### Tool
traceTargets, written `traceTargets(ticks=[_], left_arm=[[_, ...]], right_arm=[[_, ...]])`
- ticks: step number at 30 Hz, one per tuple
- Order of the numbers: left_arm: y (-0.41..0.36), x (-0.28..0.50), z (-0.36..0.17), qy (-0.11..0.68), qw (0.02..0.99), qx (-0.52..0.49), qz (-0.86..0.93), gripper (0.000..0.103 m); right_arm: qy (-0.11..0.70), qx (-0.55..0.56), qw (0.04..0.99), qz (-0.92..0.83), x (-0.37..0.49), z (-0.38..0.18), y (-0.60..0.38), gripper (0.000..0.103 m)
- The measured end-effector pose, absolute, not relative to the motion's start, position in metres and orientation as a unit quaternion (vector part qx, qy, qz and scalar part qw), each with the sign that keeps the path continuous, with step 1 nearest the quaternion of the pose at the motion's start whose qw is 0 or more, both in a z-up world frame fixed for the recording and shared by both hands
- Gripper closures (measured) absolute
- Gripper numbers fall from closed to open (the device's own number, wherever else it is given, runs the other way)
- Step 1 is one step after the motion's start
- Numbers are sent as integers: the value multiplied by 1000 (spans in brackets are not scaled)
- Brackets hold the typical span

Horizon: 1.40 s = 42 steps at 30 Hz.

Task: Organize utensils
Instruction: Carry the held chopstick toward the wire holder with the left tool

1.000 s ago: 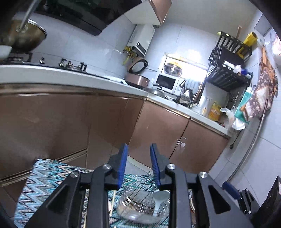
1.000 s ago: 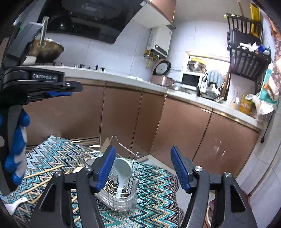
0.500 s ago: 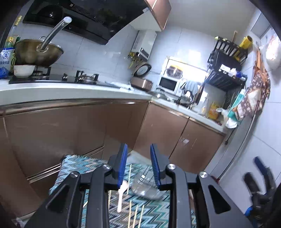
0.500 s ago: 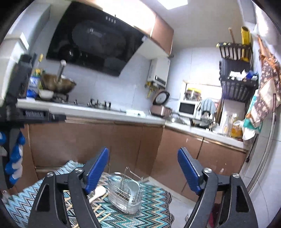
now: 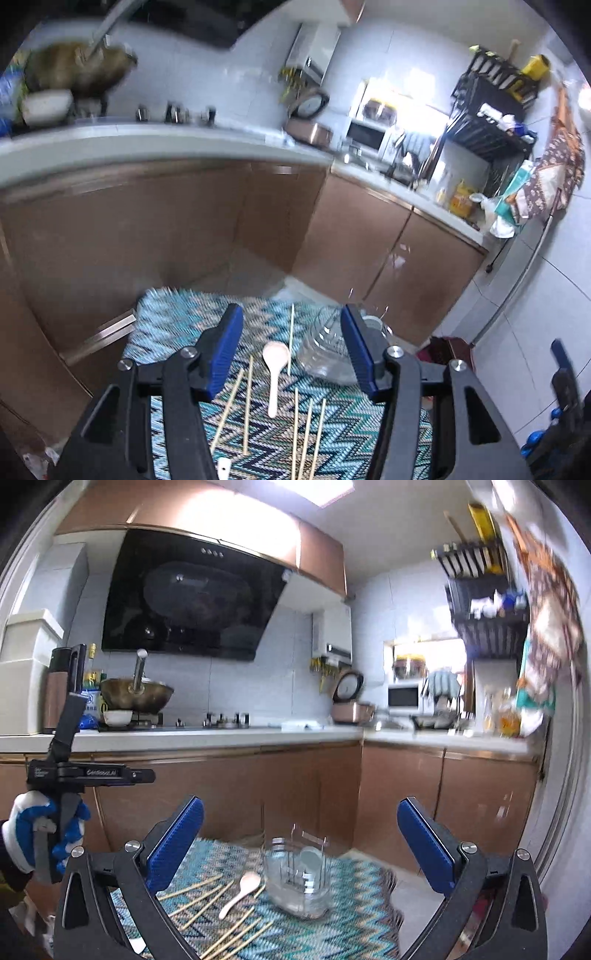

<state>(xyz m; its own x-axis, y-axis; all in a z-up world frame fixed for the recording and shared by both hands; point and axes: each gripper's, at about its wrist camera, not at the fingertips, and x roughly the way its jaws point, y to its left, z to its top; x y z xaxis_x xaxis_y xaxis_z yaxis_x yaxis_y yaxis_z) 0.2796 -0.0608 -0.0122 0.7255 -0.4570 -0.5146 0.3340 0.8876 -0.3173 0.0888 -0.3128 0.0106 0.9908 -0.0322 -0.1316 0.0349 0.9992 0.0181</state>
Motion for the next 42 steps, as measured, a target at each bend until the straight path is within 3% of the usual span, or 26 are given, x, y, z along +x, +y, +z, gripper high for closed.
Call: traceTargets(ticks=[12, 19, 21, 23, 34, 38, 42], left_arm=[[-166, 488, -141, 504, 825, -51, -252, 52], [-235, 567, -214, 587, 759, -19, -280, 71], [-247, 578, -231, 600, 750, -10, -280, 81], [-257, 586, -239, 606, 742, -10, -287, 84], [-290, 594, -251, 617, 734, 22, -283, 87], [-296, 593, -261, 627, 732, 31, -265, 98], [-293, 588, -256, 617, 741, 21, -265, 99]], right_arm=[[175, 49, 980, -83, 163, -82, -381, 0], [250, 107, 954, -126, 197, -152, -429, 0], [262, 118, 949, -131, 203, -168, -437, 0], [269, 132, 945, -133, 206, -179, -444, 0], [280, 173, 933, -145, 208, -208, -465, 0], [277, 170, 934, -147, 209, -206, -465, 0], [278, 174, 933, -148, 208, -205, -466, 0]])
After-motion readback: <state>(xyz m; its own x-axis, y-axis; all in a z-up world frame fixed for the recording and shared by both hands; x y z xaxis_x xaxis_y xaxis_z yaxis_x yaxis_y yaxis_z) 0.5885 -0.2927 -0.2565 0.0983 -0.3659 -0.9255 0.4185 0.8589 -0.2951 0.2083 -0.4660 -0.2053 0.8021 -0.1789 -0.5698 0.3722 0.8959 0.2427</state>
